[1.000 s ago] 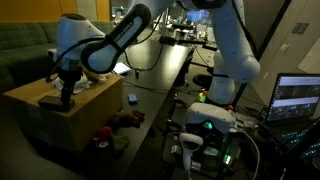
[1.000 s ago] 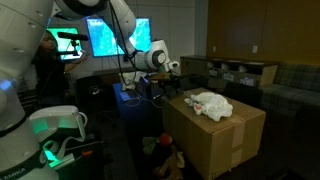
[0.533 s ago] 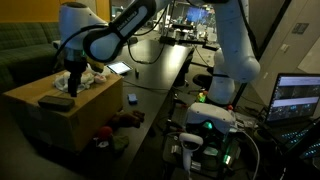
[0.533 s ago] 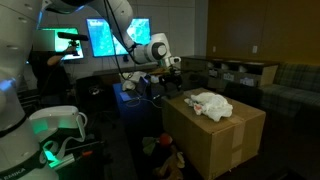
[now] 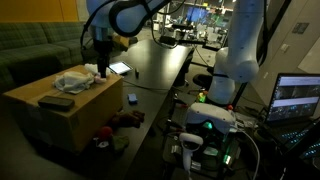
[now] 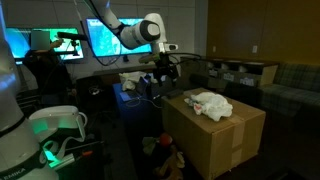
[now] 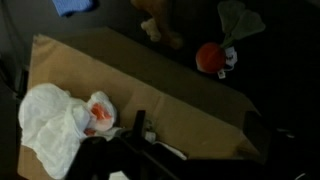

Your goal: Put the objects on the table onto the box and the objects on the box onto the table

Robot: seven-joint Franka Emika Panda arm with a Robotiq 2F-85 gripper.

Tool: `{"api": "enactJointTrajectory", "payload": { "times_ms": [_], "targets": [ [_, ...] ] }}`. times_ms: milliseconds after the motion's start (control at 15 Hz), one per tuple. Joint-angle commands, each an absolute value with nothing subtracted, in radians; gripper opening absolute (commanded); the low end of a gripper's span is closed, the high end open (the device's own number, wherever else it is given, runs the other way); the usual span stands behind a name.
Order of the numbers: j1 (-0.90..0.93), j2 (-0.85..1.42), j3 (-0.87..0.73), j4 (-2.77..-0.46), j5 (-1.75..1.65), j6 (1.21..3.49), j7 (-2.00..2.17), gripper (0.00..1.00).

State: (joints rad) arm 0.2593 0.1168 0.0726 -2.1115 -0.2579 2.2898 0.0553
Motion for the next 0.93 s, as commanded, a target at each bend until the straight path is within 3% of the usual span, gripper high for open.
{"api": "enactJointTrajectory", "payload": {
  "times_ms": [0,867],
  "targets": [
    [0.212,-0.095,0.097,-2.271,-0.23,2.215,0.101,1.0],
    [0.122,-0.54,0.165,-2.595,-0.188,2.179,0.343,1.0]
  ]
}}
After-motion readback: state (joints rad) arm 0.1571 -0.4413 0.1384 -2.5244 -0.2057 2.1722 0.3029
